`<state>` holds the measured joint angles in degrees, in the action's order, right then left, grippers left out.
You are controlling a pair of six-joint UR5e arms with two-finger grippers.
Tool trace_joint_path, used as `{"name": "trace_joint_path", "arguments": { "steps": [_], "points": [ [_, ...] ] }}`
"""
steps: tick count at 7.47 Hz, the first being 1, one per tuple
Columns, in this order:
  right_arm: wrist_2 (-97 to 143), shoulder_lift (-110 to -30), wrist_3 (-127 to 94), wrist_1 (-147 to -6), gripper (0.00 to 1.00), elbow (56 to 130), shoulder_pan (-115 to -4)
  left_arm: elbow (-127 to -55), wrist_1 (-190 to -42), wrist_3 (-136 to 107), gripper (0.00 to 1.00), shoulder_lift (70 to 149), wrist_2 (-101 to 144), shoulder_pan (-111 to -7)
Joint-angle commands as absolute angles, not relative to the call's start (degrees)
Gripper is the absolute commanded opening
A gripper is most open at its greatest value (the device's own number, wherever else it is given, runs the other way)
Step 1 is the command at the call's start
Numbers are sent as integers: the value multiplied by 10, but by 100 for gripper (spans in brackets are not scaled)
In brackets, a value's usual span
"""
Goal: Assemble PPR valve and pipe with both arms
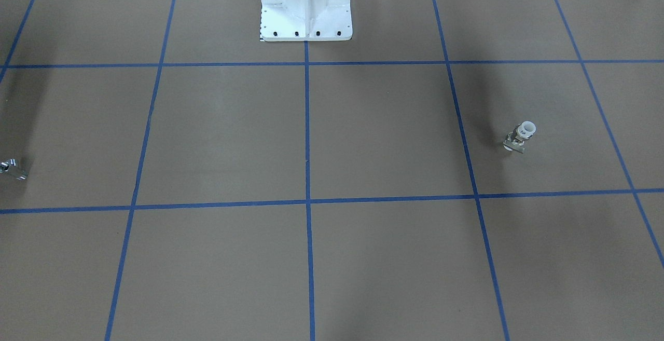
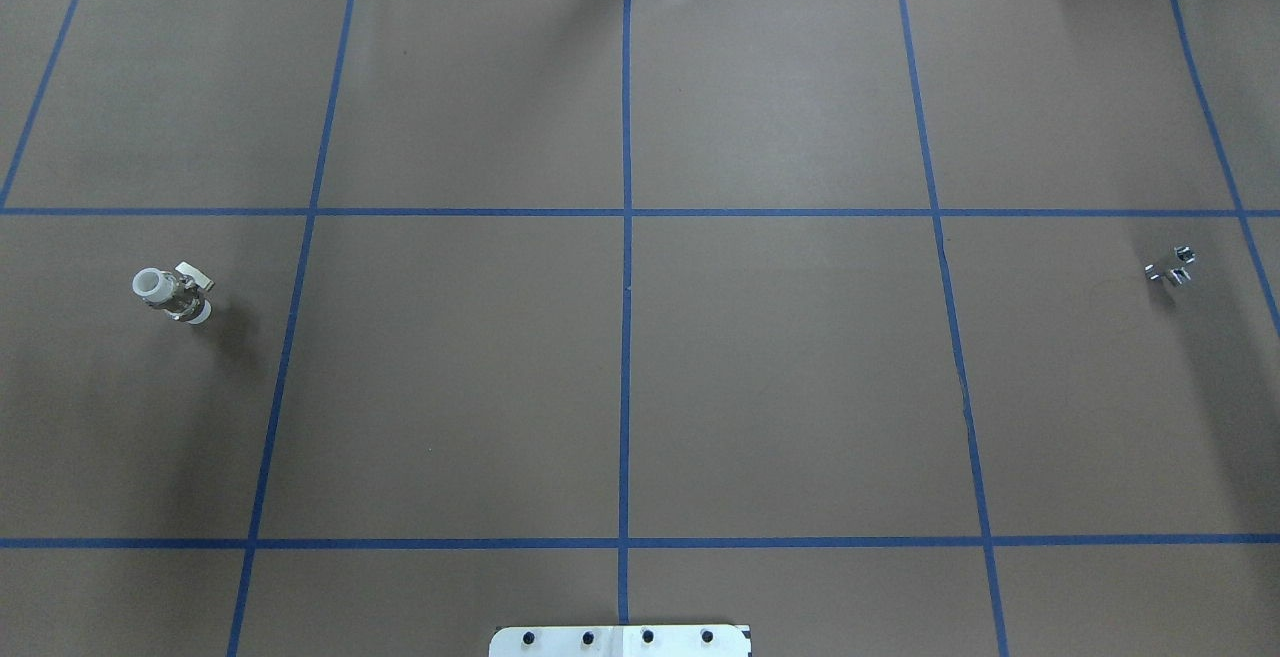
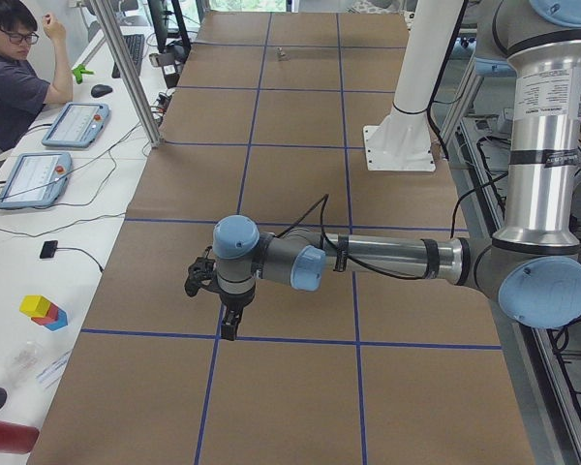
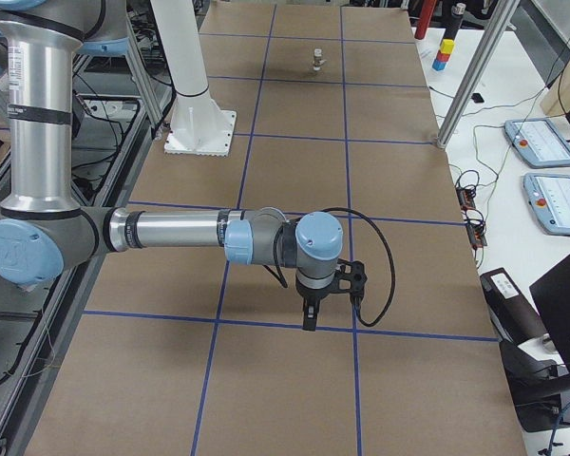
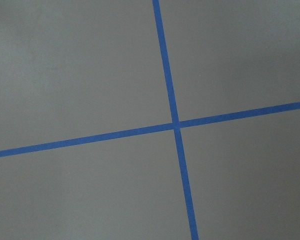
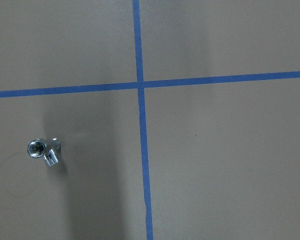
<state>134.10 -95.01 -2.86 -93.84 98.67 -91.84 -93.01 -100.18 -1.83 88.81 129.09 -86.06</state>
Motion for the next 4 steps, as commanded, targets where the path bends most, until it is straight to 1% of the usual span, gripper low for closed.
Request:
{"name": "trace_joint_path", "arguments": {
  "steps": [1, 4],
  "points": [
    [1342, -956, -27, -938, 99, 990, -918, -929, -1003, -14, 100, 888, 1293, -861],
    [1343, -954, -22, -937, 99, 996, -918, -932, -1007, -37, 100, 896, 1288, -859]
  ]
}}
